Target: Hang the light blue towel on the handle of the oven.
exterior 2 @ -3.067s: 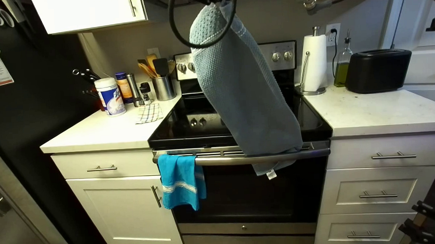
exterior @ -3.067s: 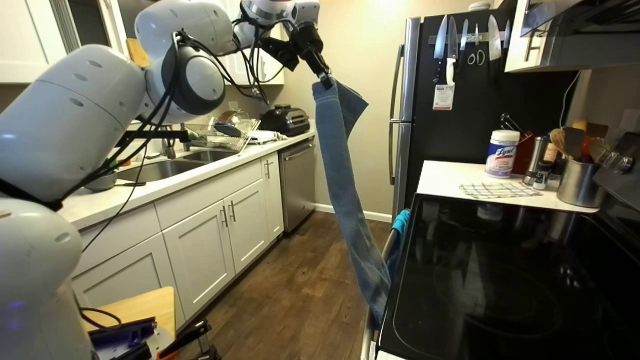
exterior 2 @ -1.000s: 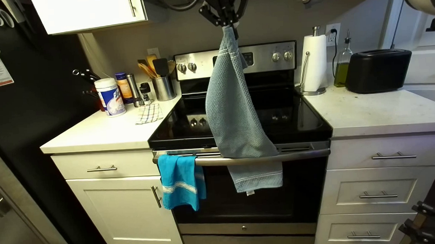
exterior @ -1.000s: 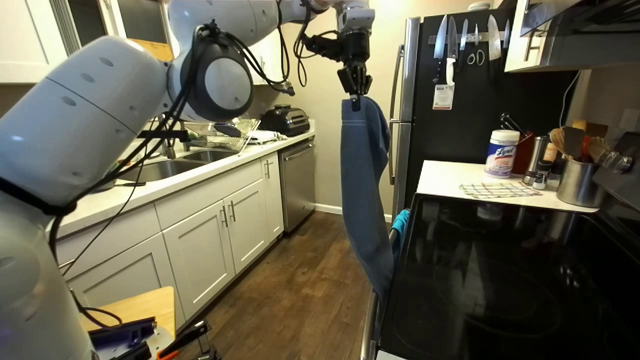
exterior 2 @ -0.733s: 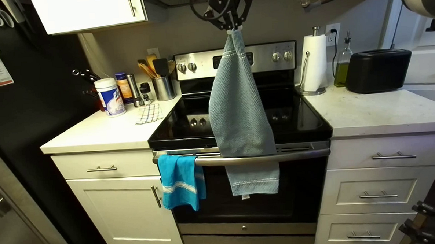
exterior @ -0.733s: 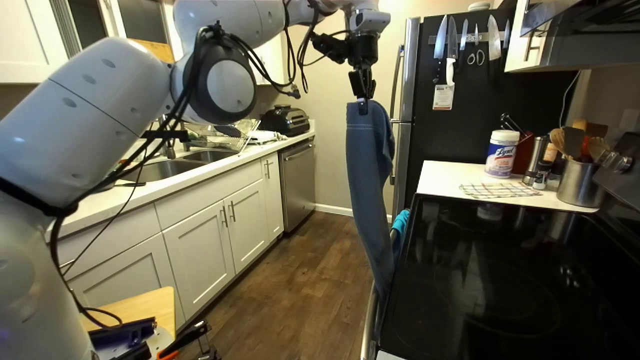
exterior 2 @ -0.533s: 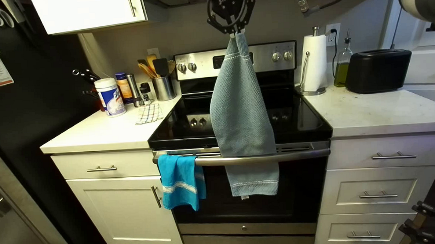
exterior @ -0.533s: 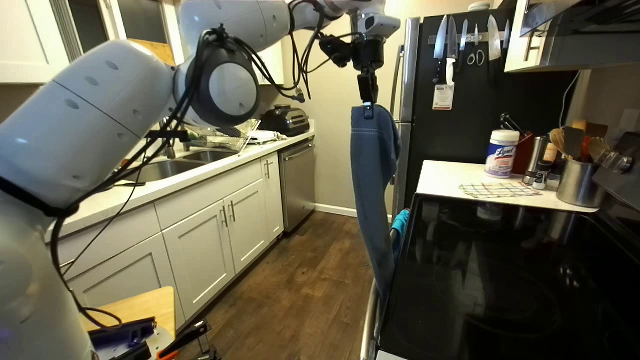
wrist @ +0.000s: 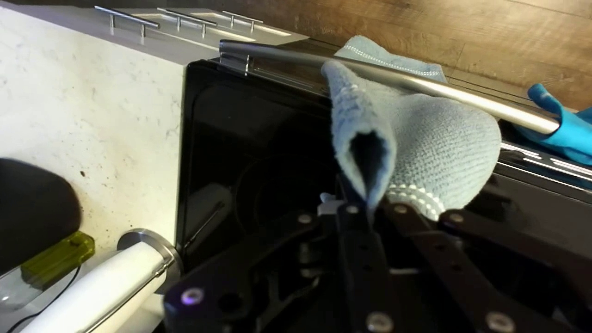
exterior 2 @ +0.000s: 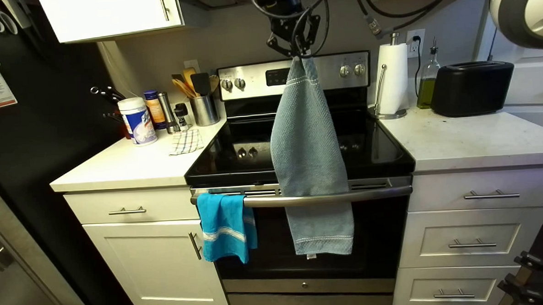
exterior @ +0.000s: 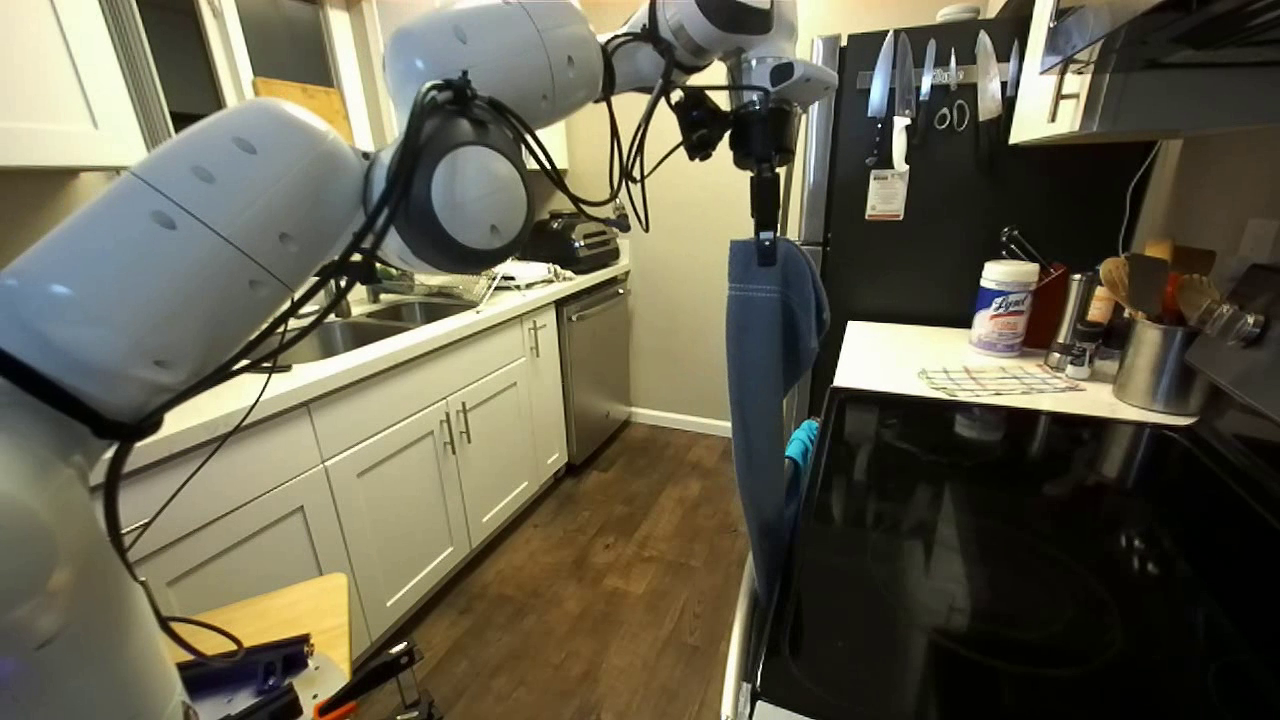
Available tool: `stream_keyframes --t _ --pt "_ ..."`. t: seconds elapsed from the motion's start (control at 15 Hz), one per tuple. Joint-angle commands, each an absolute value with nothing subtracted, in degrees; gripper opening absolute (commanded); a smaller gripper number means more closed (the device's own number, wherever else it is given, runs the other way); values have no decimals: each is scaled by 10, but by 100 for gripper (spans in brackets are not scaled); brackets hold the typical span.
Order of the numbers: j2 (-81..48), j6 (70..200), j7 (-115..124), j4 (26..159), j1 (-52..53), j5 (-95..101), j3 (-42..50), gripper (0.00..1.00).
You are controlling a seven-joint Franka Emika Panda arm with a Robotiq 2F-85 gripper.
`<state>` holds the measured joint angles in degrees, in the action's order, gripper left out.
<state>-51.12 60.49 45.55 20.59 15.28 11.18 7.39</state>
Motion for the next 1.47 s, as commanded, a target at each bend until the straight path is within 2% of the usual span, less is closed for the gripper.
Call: stream_keyframes --t 0.0,0.6,1.4 --pt "-520 620 395 211 154 135 86 1" --pt "-565 649 353 210 171 164 105 1" --pt "-630 691 317 206 353 258 143 1"
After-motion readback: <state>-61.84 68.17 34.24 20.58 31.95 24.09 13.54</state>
